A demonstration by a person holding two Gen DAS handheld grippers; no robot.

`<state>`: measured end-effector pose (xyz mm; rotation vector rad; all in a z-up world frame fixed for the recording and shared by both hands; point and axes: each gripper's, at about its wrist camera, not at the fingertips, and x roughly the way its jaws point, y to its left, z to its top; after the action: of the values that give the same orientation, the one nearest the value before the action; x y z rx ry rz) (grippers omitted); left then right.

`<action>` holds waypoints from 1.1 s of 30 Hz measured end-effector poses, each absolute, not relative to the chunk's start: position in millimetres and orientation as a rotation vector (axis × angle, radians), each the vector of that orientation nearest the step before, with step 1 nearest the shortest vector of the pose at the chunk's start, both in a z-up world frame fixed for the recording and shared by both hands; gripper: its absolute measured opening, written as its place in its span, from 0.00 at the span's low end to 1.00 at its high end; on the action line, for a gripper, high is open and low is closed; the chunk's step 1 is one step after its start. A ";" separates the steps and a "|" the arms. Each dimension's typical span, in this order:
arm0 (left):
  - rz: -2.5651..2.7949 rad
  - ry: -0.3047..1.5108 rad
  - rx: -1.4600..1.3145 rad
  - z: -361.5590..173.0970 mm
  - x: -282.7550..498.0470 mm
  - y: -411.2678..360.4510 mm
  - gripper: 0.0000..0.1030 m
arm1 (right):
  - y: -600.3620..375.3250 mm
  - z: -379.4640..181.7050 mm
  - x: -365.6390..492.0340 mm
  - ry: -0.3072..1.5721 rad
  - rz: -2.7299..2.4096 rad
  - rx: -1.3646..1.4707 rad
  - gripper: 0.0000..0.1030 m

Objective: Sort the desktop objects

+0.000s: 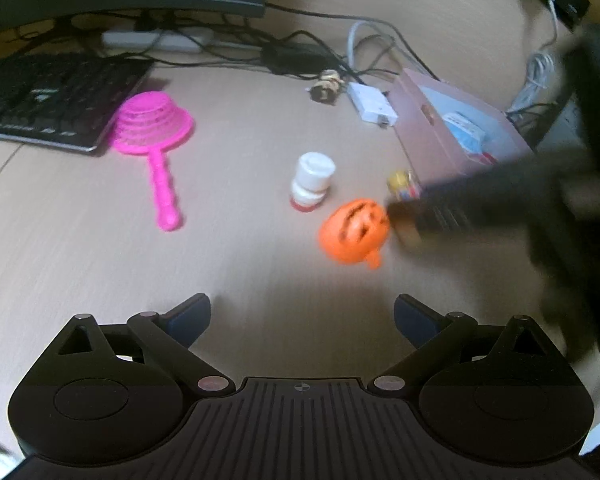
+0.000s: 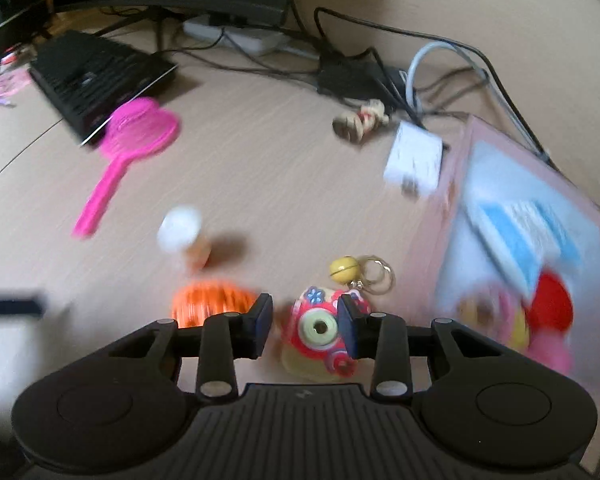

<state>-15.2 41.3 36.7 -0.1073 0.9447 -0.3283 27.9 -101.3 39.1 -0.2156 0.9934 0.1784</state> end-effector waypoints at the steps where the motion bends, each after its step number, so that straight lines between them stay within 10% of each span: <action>1: -0.346 0.948 -0.099 35.3 -12.0 37.0 0.98 | -104.5 39.7 14.5 0.988 0.176 -0.225 0.34; 17: -0.267 0.910 0.013 32.0 32.7 -34.9 0.94 | -214.2 53.8 -93.7 0.911 -0.046 -0.187 0.62; 22: -0.190 0.937 0.088 27.4 37.3 -50.4 0.60 | -225.1 60.5 -111.9 0.820 0.015 -0.169 0.71; 33: -0.344 1.016 0.060 36.3 -22.0 -57.2 0.66 | -224.1 38.0 -101.5 0.824 0.175 -0.207 0.73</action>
<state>-22.0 -57.2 36.3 0.0597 1.0163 -0.3442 -101.5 -224.1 38.0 -0.2073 0.8235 0.1751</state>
